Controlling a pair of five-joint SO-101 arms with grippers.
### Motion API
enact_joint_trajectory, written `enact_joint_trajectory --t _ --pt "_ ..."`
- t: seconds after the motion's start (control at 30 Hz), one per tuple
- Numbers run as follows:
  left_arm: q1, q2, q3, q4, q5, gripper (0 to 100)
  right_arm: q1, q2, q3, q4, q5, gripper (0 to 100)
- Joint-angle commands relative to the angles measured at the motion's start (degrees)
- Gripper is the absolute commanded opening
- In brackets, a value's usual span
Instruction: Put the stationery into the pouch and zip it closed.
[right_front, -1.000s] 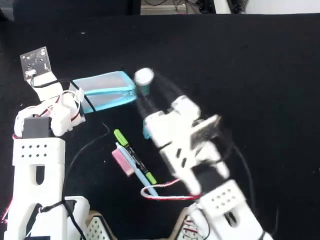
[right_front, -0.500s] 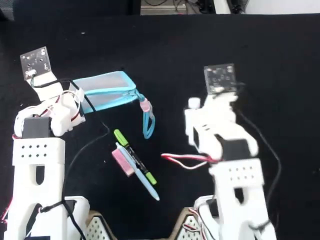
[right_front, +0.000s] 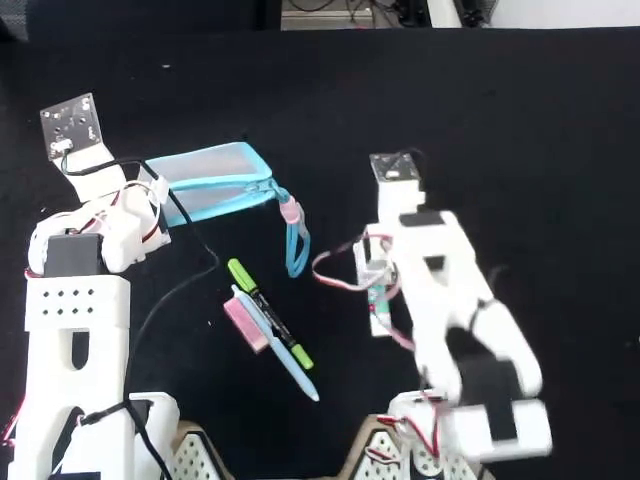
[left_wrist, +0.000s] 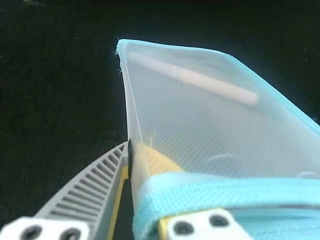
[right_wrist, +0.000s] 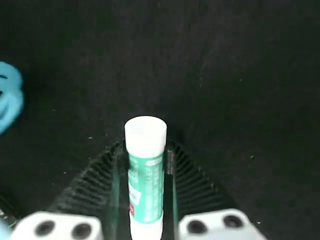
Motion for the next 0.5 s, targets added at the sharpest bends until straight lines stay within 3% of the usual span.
enact_joint_trajectory --t 0.0,0.13,0.47 --pt "0.0 -0.2 -0.8 -0.3 0.4 3 1.2 8.5 -9.9 6.6 -0.5 5.8" --pt "0.0 -0.2 -0.8 -0.4 0.4 3 0.9 14.5 -16.1 11.0 -0.5 15.5" --pt "0.0 -0.2 -0.7 -0.3 0.4 3 0.8 16.7 -31.4 24.4 -0.2 16.2"
